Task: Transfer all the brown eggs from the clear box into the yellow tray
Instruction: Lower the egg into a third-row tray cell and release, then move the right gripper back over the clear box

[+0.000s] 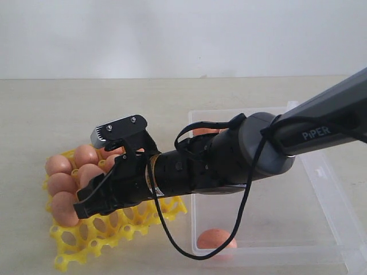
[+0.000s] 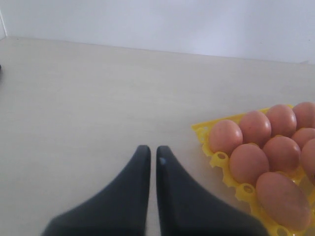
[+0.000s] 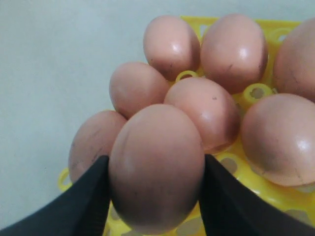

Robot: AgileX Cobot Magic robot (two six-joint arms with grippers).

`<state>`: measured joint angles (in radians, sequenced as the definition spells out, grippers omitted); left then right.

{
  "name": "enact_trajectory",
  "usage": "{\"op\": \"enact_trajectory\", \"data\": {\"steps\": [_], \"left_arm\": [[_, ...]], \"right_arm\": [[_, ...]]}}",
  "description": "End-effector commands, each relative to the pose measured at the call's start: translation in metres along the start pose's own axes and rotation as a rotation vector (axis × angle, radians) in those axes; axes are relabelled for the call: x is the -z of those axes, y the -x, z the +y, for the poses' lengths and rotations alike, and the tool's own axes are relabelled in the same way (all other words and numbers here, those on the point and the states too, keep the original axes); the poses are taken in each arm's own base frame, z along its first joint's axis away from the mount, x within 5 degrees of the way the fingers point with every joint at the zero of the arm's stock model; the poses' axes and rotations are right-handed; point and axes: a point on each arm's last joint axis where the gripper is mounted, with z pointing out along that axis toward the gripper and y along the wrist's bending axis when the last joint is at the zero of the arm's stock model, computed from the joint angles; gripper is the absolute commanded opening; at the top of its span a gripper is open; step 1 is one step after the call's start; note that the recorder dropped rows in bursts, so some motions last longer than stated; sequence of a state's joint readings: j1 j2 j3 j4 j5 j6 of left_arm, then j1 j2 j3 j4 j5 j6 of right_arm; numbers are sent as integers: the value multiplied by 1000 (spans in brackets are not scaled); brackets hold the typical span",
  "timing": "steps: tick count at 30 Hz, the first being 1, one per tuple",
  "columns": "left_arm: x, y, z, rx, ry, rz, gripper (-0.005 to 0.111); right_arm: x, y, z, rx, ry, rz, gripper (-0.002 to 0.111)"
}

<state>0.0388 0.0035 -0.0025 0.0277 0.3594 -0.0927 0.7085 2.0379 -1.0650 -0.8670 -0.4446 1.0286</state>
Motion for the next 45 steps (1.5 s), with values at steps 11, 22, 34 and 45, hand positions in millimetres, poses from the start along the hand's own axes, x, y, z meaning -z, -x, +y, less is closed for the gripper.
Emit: {"op": "enact_trajectory", "data": {"steps": [11,22,34,45], "left_arm": [[0,0,0,-2,2,-5,4],[0,0,0,-2,2,-5,4],[0,0,0,-2,2,-5,4],[0,0,0,-2,2,-5,4]], "right_arm": [[0,2,1,26,1,-2,62],[2,5,2,32,5,-13,62],[111,71,2,279,-543,52,62],[170,55,-66,206,-1079,416,60]]}}
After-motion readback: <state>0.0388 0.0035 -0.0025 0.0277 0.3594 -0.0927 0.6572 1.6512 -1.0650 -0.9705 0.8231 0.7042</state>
